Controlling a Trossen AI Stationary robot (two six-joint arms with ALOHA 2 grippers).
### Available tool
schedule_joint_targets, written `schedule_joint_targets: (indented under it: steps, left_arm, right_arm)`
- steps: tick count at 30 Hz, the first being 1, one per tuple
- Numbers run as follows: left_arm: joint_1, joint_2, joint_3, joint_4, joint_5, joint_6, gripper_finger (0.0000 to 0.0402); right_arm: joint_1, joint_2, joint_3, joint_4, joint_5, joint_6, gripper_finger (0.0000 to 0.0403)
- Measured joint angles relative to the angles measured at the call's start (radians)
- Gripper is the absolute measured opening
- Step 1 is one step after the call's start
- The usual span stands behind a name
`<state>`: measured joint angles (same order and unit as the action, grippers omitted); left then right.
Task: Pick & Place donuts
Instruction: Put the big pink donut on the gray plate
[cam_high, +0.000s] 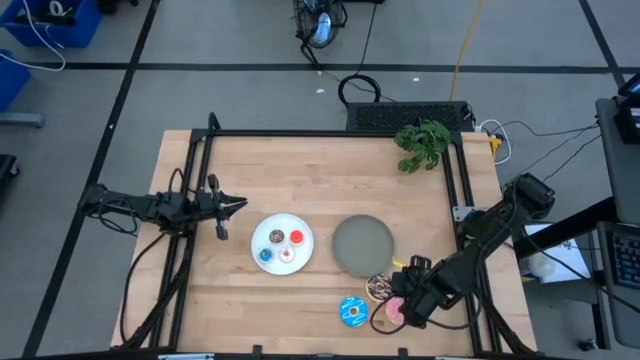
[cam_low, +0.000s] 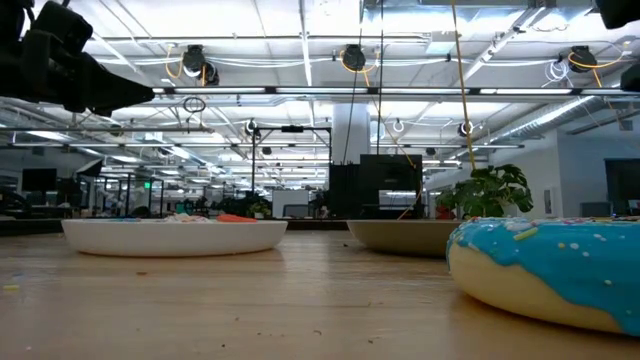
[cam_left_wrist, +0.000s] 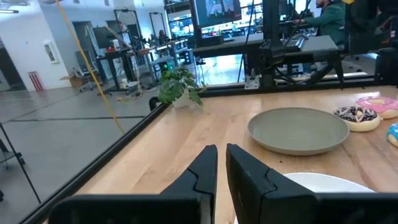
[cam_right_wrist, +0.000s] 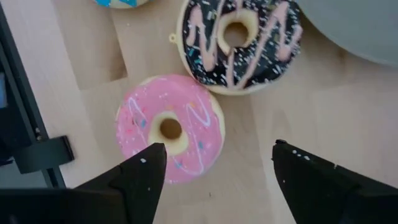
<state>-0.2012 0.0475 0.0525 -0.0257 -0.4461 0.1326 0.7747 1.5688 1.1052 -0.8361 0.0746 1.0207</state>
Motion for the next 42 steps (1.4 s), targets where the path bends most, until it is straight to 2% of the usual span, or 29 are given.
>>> schedule_joint_targets:
  steps: [10, 19, 24, 33, 37, 42]
  left_arm:
    - [0.0, 0.0, 0.0, 0.0, 0.0, -0.01, 0.0042]
    - [0.0, 0.0, 0.0, -0.001, 0.0, 0.002, 0.0042]
    - [0.0, 0.0, 0.001, -0.002, 0.0, 0.001, 0.0042]
    - [0.0, 0.0, 0.001, -0.031, 0.0, -0.004, 0.0042]
    - [0.0, 0.0, 0.002, -0.032, 0.0, -0.012, 0.0042]
    - [0.0, 0.0, 0.002, -0.032, 0.0, -0.007, 0.0042]
  right_arm:
    - [-0.016, 0.0, -0.105, 0.122, -0.027, -0.012, 0.027]
    - [-0.015, 0.0, -0.227, 0.353, -0.027, -0.012, 0.027]
    - [-0.008, 0.025, -0.255, 0.377, -0.027, -0.013, 0.0269]
    - [-0.031, 0.115, -0.257, 0.339, -0.095, -0.009, 0.0267]
    - [-0.042, 0.088, -0.242, 0.334, -0.105, 0.01, 0.0225]
    - [-0.042, 0.028, -0.227, 0.31, -0.108, 0.002, 0.0115]
